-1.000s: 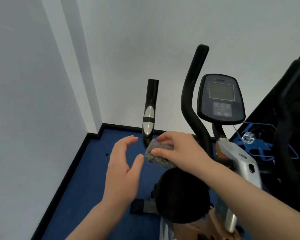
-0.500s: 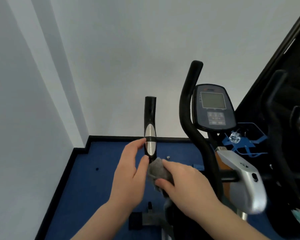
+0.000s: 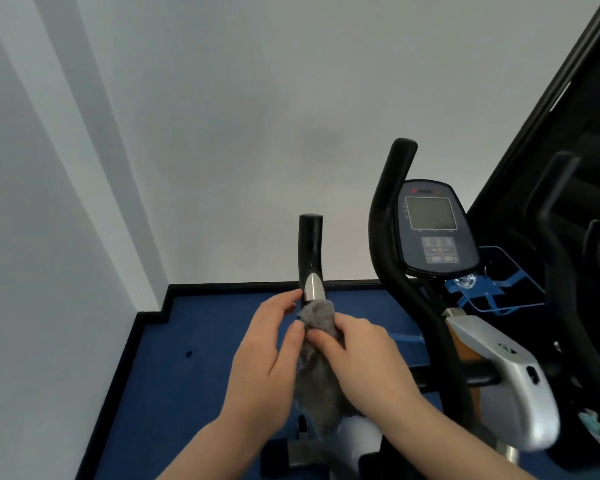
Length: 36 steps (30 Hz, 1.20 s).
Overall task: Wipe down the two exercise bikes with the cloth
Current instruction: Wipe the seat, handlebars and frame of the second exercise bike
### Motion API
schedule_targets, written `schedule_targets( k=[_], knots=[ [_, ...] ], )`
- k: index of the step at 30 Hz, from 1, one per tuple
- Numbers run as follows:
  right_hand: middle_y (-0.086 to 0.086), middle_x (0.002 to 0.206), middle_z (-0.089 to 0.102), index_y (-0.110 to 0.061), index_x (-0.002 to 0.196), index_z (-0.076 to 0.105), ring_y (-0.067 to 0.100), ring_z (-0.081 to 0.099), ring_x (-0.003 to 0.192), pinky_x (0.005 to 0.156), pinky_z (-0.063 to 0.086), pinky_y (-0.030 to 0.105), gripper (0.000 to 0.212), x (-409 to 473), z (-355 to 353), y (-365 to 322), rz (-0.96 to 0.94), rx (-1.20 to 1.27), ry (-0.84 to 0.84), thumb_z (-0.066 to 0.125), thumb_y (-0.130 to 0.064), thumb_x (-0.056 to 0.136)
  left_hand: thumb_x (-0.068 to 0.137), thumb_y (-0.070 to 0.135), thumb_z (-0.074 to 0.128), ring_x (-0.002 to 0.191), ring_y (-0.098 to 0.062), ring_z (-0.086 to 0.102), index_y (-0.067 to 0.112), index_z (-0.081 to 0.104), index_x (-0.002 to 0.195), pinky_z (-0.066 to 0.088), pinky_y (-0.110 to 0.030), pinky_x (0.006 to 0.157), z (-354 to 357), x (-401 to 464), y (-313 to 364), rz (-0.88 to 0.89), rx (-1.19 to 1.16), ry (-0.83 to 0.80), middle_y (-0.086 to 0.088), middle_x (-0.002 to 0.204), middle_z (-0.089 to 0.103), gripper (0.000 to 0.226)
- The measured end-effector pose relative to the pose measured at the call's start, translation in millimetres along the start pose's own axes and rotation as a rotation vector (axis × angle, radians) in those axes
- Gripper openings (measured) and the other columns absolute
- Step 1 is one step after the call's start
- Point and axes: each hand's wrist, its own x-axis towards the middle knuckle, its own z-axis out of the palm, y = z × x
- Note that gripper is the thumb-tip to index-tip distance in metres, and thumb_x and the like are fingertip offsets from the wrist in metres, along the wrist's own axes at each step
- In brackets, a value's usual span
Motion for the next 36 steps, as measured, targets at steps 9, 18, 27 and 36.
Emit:
schedule_targets(
  k=[9, 18, 27, 36],
  knots=[
    [0.003, 0.081, 0.068, -0.014, 0.083, 0.066, 0.019, 0.062, 0.078, 0.064, 0.045, 0.031, 0.032, 60.4, -7.8, -27.7, 0.005, 0.185, 0.161, 0.050, -0.040, 0.093, 0.090, 0.041, 0.042, 0.116, 0.009, 0.051, 0.048, 0.043, 0.131, 0.044, -0.010, 0.089, -2.3, 9.1, 3.0, -0.035, -0.072, -0.041, 0.033, 0.122, 0.055, 0.041],
    [-0.001, 0.078, 0.070, -0.015, 0.085, 0.068, 0.015, 0.064, 0.077, 0.075, 0.053, 0.038, 0.026, 78.5, -10.0, -33.1, -0.054, 0.158, 0.240, 0.058, -0.039, 0.088, 0.088, 0.046, 0.042, 0.114, 0.009, 0.053, 0.049, 0.043, 0.130, 0.047, -0.022, 0.094, -8.4, 24.1, 9.3, -0.057, -0.113, -0.073, 0.029, 0.122, 0.057, 0.042],
    [-0.007, 0.117, 0.068, -0.021, 0.120, 0.063, 0.008, 0.061, 0.107, 0.097, 0.046, 0.026, 0.036, 90.2, -28.2, -29.0, -0.412, 0.128, 0.396, 0.068, -0.023, 0.084, 0.090, 0.046, 0.041, 0.120, 0.010, 0.046, 0.040, 0.036, 0.141, 0.041, -0.021, 0.100, -1.0, 23.2, 11.6, -0.069, -0.089, -0.092, 0.028, 0.132, 0.050, 0.052],
    [-0.009, 0.102, 0.069, -0.021, 0.104, 0.069, 0.007, 0.062, 0.097, 0.090, 0.048, 0.028, 0.018, 108.0, -29.7, -42.6, -0.414, 0.187, 0.203, 0.063, -0.022, 0.087, 0.094, 0.046, 0.041, 0.122, 0.017, 0.040, 0.049, 0.031, 0.141, 0.036, -0.012, 0.097, -2.5, 14.5, 11.4, -0.098, -0.101, -0.106, 0.037, 0.133, 0.045, 0.048]
  ],
)
